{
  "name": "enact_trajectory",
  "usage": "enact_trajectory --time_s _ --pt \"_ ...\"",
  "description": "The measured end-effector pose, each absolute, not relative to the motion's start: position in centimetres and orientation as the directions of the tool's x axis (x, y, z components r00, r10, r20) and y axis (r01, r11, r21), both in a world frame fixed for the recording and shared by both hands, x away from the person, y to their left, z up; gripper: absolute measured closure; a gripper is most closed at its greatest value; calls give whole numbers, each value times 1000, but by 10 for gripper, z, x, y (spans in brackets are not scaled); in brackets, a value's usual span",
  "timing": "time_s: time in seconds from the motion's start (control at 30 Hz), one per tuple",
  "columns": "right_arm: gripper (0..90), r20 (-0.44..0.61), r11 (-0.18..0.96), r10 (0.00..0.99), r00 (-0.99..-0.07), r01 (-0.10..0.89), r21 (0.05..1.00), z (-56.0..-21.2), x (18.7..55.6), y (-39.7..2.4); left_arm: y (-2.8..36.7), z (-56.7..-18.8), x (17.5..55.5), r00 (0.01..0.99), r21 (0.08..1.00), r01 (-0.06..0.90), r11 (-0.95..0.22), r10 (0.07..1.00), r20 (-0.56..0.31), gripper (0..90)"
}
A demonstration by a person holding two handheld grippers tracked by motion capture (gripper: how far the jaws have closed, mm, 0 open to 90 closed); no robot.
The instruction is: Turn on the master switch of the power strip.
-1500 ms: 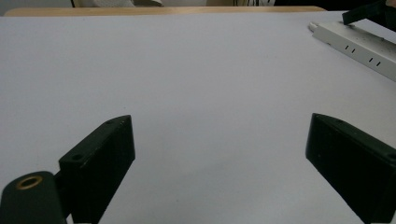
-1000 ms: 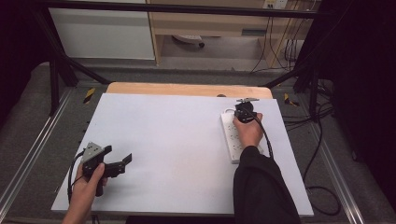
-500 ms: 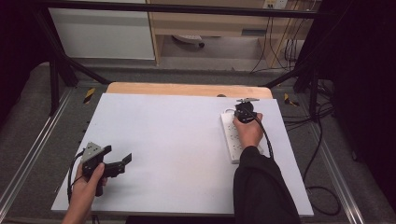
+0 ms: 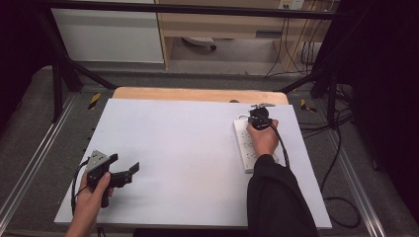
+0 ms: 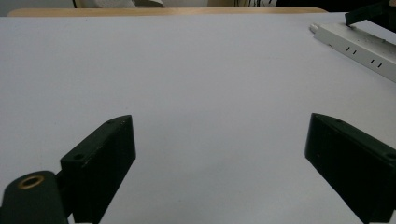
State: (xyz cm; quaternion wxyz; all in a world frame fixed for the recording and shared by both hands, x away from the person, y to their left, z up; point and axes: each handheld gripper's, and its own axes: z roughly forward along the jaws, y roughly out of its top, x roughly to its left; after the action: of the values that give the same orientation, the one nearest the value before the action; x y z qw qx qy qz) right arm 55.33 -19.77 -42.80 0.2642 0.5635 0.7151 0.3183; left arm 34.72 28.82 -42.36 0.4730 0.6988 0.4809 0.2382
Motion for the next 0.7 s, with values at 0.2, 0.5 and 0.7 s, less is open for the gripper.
enact_trajectory --time_s 0.2,0.5,0.7 --pt "900 -18 162 974 -226 636 754 -428 553 -198 288 -424 347 423 890 447 -89 898 -123 87" --pt "900 -13 159 973 -229 632 758 -428 553 -199 289 -423 347 421 891 445 -89 899 -120 87" --pt "900 -7 155 972 -234 619 770 -426 553 -199 289 -423 347 422 891 445 -90 899 -120 87"
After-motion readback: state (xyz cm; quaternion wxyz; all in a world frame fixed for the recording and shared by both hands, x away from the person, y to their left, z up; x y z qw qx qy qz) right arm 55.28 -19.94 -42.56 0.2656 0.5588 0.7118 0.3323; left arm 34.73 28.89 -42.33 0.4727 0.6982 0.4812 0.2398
